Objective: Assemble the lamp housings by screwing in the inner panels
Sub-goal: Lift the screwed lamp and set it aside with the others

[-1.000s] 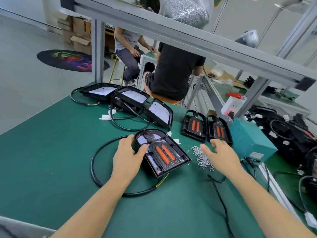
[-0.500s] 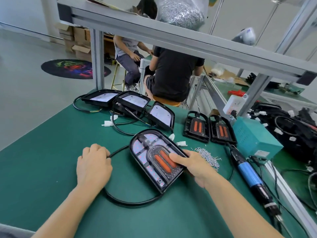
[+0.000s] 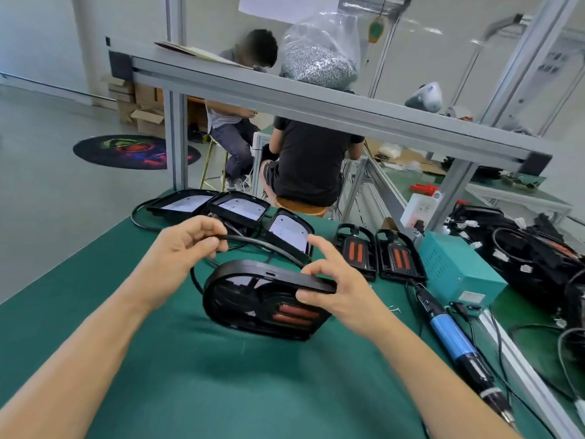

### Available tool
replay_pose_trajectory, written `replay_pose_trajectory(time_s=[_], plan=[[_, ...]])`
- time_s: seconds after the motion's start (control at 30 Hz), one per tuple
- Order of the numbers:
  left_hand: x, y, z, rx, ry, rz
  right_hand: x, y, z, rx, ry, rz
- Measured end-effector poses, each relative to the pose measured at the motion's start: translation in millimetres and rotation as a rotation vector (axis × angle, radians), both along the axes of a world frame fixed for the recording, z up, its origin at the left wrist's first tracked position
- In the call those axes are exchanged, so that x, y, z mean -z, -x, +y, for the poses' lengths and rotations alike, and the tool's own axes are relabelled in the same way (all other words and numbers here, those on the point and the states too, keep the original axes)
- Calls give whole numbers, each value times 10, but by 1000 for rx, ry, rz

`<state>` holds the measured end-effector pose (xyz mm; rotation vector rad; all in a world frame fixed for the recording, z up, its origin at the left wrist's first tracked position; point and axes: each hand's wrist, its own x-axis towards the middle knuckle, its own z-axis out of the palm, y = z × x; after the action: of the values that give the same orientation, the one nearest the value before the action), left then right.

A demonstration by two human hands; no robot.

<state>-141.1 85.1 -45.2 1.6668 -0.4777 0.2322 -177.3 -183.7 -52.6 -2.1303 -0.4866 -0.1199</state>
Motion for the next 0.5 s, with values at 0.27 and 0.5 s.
replay_pose_trajectory(time_s=[0.27, 0.5], plan=[[-340, -177, -136, 176, 206, 60, 14, 86, 65, 84, -333, -29], [-2, 48, -639, 408, 377, 251, -150, 132, 2, 349, -846, -33]])
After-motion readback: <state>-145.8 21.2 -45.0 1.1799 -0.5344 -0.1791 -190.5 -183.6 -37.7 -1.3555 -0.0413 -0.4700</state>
